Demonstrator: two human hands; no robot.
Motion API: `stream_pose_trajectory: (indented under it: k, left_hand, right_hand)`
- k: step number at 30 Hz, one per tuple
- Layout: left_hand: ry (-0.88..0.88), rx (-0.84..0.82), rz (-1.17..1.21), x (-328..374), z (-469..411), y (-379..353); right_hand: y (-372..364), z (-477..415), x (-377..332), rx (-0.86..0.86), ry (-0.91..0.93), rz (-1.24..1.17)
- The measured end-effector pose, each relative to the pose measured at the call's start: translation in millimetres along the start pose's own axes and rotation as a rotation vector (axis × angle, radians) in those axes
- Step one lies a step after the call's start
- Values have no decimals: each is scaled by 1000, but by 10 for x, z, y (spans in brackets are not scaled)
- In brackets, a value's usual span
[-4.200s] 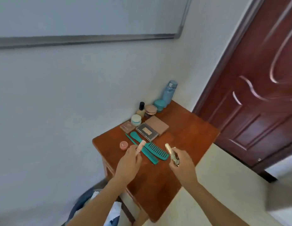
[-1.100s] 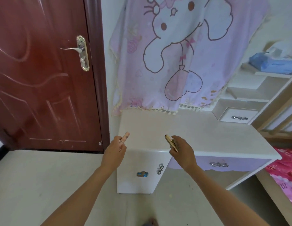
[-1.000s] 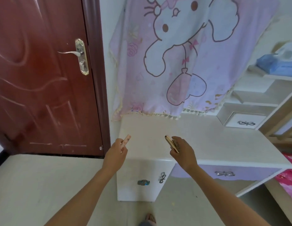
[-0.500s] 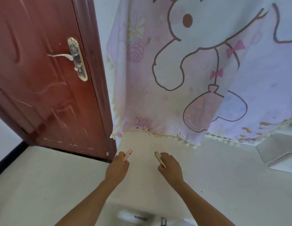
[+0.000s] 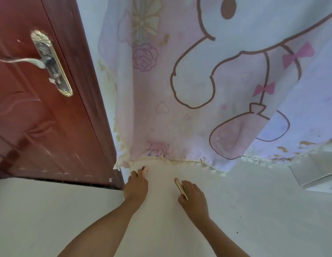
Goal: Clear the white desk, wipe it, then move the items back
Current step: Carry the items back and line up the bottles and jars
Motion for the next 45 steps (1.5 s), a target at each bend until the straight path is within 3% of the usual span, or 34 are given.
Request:
stream_pose_trajectory:
  k: [5, 11, 21, 24, 28, 38, 45]
  left_hand:
    - [15, -72, -95, 122, -157, -81]
    - [22, -98, 27, 125, -179, -162]
    - [-164, 71, 217, -110, -2, -86]
    - [-237, 17, 171, -186, 109, -189]
    - [-326, 167, 65, -175, 180, -100]
    - [-352, 262, 33, -176, 160, -124]
    - [-339, 236, 20, -184, 157, -132]
  right_hand:
    - [5, -51, -76, 25, -44, -3]
    - [26, -118, -129, 75, -81, -35]
    - [-315, -272, -243, 39, -177, -137]
    - [-471, -384, -326, -12, -183, -104]
    - [-642, -555, -421, -68, -215, -140]
    - [-737, -668, -411, -110, -150, -138]
    - [-659, -756, -486, -96, 33, 21]
Point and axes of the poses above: each hand's wrist, its own z-axis away from the middle knuckle, its own y-axis out of the back of the hand, x = y × z, the point moved 6 cm from there along -z, towards the middle knuckle, and after that the axes turned 2 degrees about x, right-handed, at the moved point
